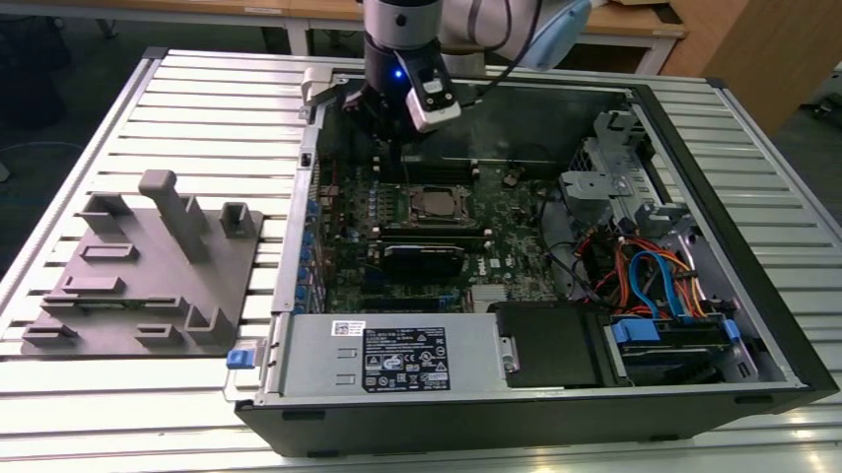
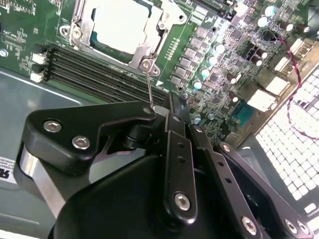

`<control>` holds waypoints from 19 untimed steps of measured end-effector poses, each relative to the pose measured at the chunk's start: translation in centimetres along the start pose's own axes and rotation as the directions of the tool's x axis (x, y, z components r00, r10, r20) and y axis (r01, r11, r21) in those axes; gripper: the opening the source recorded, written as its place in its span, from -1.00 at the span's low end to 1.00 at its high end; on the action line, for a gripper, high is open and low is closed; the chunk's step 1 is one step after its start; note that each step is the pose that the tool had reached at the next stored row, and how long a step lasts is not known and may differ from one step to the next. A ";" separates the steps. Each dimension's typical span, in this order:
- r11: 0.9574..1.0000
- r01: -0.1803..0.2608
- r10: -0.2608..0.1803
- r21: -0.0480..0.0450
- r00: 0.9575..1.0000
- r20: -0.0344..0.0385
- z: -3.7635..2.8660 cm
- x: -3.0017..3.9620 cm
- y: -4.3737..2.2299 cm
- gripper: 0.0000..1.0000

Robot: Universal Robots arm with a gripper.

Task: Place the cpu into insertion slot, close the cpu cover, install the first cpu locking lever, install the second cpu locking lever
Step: 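Install the first cpu locking lever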

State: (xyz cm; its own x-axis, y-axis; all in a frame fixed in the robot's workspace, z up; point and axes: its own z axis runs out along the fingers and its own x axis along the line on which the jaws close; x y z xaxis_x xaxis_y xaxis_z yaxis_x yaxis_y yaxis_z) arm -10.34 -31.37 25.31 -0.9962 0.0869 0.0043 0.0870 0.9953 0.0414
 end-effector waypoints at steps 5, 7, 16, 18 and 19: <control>1.000 0.009 -0.009 -0.001 1.000 0.000 0.01 0.03 0.29 -0.80; 1.000 0.015 -0.015 -0.001 1.000 -0.001 0.01 0.03 0.40 -0.80; 1.000 0.019 -0.019 -0.001 1.000 -0.001 0.02 -0.98 0.54 -0.80; 1.000 0.020 -0.020 -0.001 1.000 -0.001 0.02 -1.21 0.56 -0.80; 1.000 0.020 -0.020 -0.001 1.000 -0.001 0.02 -1.32 0.57 -0.80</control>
State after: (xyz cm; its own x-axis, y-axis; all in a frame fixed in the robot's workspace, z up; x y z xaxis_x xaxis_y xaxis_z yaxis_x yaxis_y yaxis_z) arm -8.98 -30.91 25.31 -0.9977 0.0673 0.0045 0.0674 0.9968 0.0425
